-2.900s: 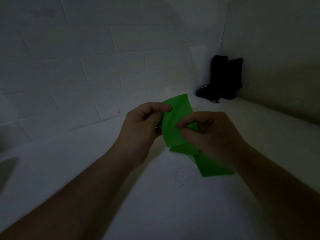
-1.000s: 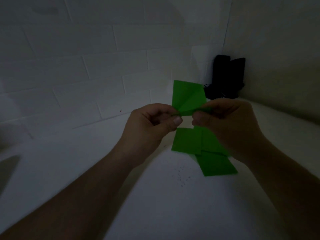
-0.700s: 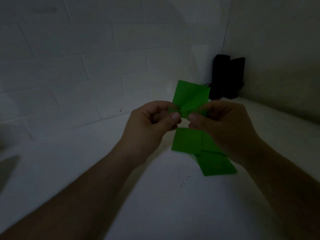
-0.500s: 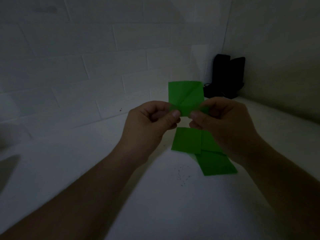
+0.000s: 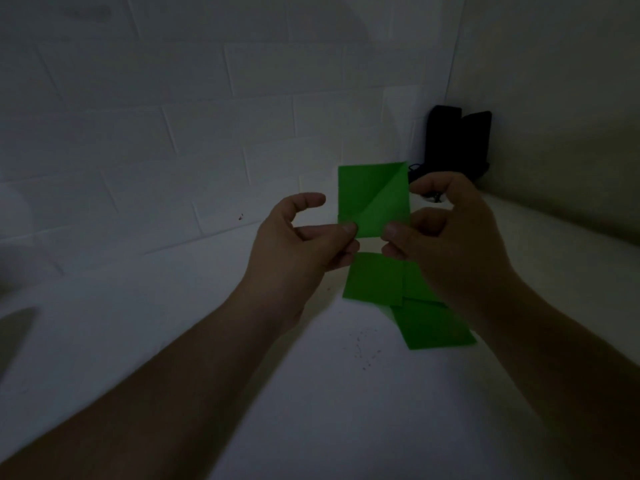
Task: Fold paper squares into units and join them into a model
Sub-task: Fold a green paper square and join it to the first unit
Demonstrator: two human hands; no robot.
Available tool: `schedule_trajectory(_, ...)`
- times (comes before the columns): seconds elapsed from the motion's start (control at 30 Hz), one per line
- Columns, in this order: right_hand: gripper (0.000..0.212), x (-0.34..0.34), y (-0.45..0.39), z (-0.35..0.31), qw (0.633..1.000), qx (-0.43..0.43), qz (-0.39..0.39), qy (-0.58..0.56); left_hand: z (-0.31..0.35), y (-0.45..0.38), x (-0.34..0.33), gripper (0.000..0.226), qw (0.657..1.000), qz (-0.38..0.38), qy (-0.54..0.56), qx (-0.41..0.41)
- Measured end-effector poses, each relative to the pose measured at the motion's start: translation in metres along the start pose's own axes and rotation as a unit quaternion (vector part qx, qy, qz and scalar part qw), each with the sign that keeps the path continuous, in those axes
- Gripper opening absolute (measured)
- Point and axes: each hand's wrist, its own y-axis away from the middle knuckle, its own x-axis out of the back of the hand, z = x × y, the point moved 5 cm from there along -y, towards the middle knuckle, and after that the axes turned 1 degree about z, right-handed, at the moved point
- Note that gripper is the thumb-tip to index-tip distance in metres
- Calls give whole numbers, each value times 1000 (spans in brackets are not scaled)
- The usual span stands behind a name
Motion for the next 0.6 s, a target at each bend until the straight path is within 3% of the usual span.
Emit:
schedule_trajectory(0.13, 50, 0, -1, 1, 1000, -20, 11, -10, 0, 0, 0, 47, 999, -2, -40, -7)
schedule_trajectory(0.27, 76, -10, 3, 7, 994, -88, -9, -62, -1, -2, -1, 50, 1000, -2, -14, 7)
schedule_trajectory(0.37, 88, -17, 7, 6, 996, -79, -21, -44, -1, -1, -3, 51, 1000, -11, -14, 10)
schedule_trajectory(0.6, 81, -16, 7, 10, 991, -100, -15, -88, -3, 1, -8, 53, 998, -52, -5, 33)
